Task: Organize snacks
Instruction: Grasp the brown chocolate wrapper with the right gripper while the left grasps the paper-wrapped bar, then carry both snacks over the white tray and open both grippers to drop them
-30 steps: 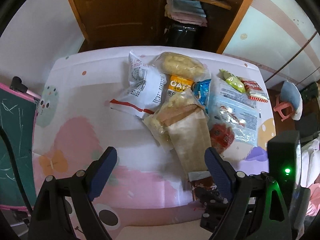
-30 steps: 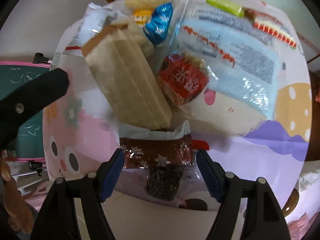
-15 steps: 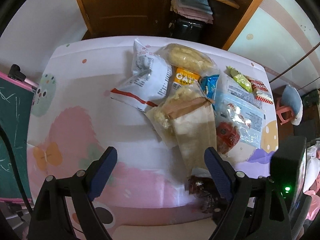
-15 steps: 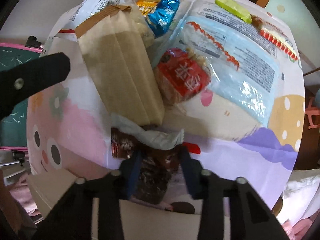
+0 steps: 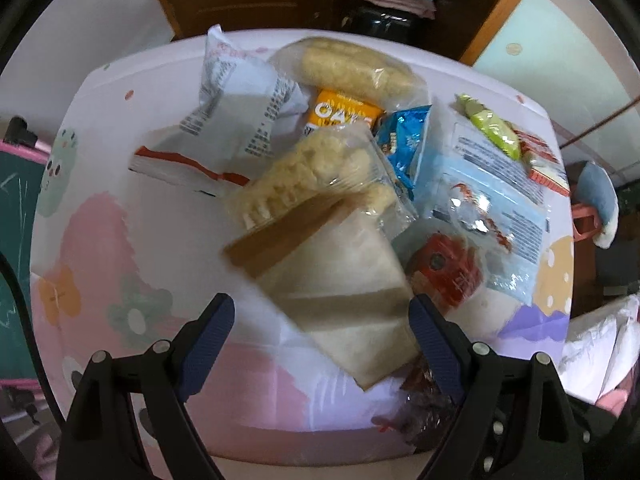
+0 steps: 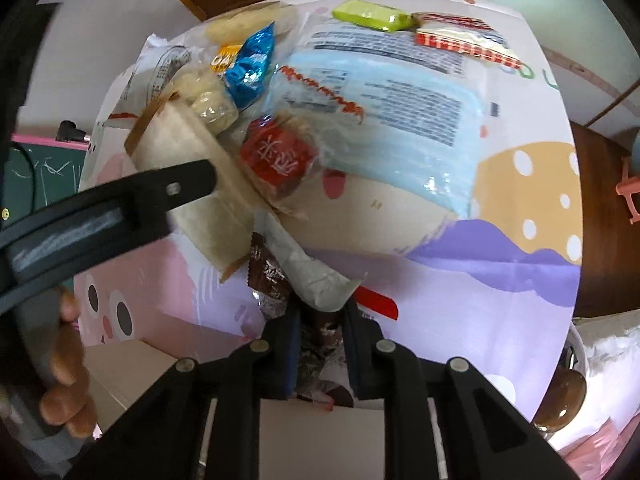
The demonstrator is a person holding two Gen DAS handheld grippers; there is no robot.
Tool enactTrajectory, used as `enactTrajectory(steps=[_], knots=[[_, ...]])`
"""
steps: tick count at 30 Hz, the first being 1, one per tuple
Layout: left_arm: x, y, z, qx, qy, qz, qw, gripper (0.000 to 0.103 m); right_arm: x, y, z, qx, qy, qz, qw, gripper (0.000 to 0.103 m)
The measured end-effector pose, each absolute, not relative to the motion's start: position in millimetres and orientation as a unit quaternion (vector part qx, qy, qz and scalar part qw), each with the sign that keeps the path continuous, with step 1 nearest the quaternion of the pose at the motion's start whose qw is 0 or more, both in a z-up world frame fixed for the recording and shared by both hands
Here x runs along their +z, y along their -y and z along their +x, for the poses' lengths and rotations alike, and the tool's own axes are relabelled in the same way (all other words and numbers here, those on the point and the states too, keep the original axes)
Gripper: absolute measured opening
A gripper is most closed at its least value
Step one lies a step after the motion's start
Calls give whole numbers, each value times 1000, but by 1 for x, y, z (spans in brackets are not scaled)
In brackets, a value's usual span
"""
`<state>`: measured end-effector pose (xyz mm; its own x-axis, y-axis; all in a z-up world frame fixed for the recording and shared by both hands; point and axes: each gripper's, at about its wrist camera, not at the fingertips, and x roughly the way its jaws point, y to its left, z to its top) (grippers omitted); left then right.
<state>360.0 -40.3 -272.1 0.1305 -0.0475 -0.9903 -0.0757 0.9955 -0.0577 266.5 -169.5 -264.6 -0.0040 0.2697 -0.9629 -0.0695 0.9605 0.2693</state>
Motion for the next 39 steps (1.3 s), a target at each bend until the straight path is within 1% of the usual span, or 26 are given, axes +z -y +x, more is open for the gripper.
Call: enactTrajectory(steps=[2,3,4,6,7,9,10,11,12,14,15,16,17,18,20,24,27,33,39], knots=[[-277,41,362,14,-663,-59,746,88,-263,177,266,120,-697,73,703,18],[-280,41,362,13,-665,-66,744,85,-262,186,267,119,-696,74,704,18],[-282,41,362,11,-666,-75,742,77,-262,188,267,120,-696,77,704,18],[-284,36,360,2,-664,-107,740,72,-263,181,268,119,-695,77,705,18],[-283,34,359,2,-662,-112,741,67,-262,182,268,119,-694,78,705,18],[-283,31,357,-2,-659,-123,742,65,-262,183,266,118,-693,81,706,18],[-282,29,355,-3,-657,-128,743,60,-263,177,267,117,-693,81,706,18],[-280,27,353,-5,-652,-134,746,57,-263,177,267,116,-693,83,707,18],[-279,23,351,-7,-648,-140,749,53,-262,178,267,116,-692,84,708,18],[-271,20,348,-11,-639,-145,756,40,-258,178,267,117,-689,85,710,18],[-265,19,345,-17,-629,-152,762,27,-258,176,266,117,-688,85,711,17],[-256,17,343,-28,-620,-160,767,18,-256,177,265,118,-687,85,712,17],[-252,19,345,-31,-617,-158,770,16,-254,176,265,119,-685,84,713,17],[-245,21,342,-32,-612,-153,775,10,-252,175,265,120,-684,83,715,17],[-237,23,339,-27,-607,-132,783,10,-248,173,263,121,-682,83,717,17],[-228,17,331,-29,-603,-137,786,10,-233,171,261,123,-672,86,726,17],[-212,7,319,-36,-595,-129,793,10,-215,174,258,125,-658,85,738,17],[-159,-3,282,-52,-568,-81,818,10,-166,176,240,130,-623,90,766,17],[-94,-13,228,-74,-532,-33,843,10,-111,171,205,140,-584,94,794,17]])
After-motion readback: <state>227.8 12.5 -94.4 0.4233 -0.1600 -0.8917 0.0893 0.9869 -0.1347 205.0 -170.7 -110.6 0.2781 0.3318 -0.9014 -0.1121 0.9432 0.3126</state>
